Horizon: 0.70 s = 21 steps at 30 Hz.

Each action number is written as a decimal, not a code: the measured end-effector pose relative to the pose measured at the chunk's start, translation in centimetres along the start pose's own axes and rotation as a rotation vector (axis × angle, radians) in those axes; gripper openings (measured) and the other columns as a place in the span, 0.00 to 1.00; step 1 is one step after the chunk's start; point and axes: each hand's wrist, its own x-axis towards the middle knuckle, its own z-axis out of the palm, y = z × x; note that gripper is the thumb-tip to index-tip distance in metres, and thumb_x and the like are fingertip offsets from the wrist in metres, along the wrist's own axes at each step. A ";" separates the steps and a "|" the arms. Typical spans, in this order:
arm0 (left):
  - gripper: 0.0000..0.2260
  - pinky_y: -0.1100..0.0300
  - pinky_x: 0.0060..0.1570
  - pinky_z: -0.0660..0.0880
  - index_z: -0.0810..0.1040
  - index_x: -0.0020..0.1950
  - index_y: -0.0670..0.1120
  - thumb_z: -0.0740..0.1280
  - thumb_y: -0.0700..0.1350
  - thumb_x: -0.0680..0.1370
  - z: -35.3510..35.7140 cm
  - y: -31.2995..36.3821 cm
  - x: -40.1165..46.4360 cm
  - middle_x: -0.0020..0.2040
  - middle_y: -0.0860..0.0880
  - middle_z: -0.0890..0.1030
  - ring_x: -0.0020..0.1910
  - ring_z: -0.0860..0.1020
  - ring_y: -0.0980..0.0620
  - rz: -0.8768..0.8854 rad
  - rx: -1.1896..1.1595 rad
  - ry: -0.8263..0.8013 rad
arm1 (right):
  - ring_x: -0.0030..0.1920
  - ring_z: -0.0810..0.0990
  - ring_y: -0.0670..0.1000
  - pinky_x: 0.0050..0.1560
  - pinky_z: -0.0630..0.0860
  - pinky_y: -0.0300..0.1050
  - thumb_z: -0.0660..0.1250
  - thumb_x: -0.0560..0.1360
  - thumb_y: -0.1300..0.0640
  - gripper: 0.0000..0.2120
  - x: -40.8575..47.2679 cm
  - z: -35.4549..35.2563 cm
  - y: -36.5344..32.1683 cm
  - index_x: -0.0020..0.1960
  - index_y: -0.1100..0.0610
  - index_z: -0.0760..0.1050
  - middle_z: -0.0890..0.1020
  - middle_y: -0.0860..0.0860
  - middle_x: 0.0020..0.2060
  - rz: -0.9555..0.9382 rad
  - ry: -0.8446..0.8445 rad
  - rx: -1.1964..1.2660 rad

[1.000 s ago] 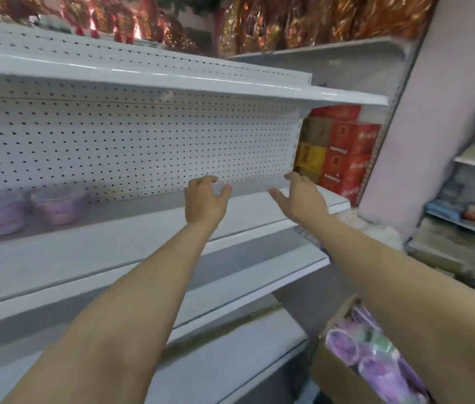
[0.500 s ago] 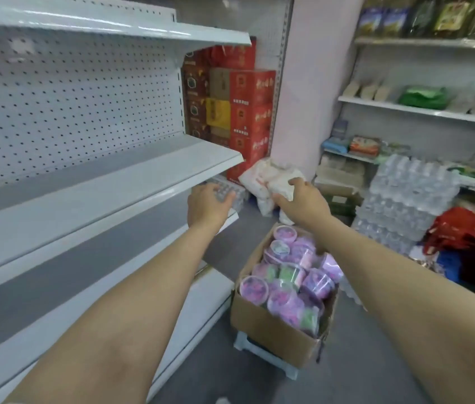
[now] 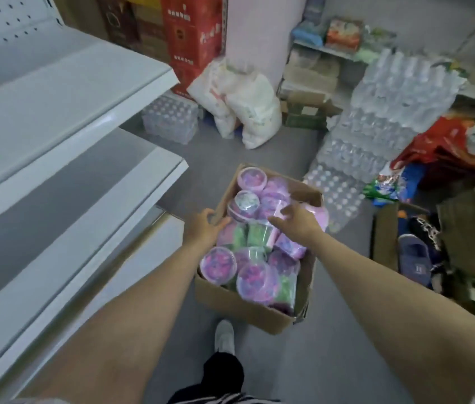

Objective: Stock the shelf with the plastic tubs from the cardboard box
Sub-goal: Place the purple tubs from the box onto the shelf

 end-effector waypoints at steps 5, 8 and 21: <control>0.22 0.56 0.52 0.71 0.77 0.61 0.43 0.69 0.57 0.75 2.6 -3.9 3.9 0.59 0.44 0.80 0.57 0.77 0.43 -0.107 0.108 -0.176 | 0.56 0.80 0.57 0.55 0.74 0.47 0.64 0.77 0.37 0.27 3.5 4.9 2.5 0.55 0.61 0.81 0.83 0.56 0.52 0.136 -0.276 -0.044; 0.21 0.56 0.56 0.71 0.77 0.62 0.41 0.69 0.54 0.76 3.3 -5.2 5.0 0.61 0.43 0.80 0.60 0.76 0.42 -0.160 0.137 -0.258 | 0.57 0.80 0.56 0.55 0.74 0.47 0.66 0.76 0.39 0.24 4.2 7.2 3.5 0.53 0.61 0.82 0.83 0.56 0.50 0.180 -0.398 -0.037; 0.24 0.58 0.56 0.71 0.77 0.66 0.46 0.69 0.58 0.75 6.4 -7.8 8.4 0.62 0.45 0.80 0.60 0.77 0.45 -0.153 0.242 -0.440 | 0.45 0.78 0.52 0.43 0.73 0.41 0.73 0.71 0.39 0.27 7.2 11.7 6.2 0.55 0.61 0.80 0.82 0.52 0.46 0.276 -0.540 -0.143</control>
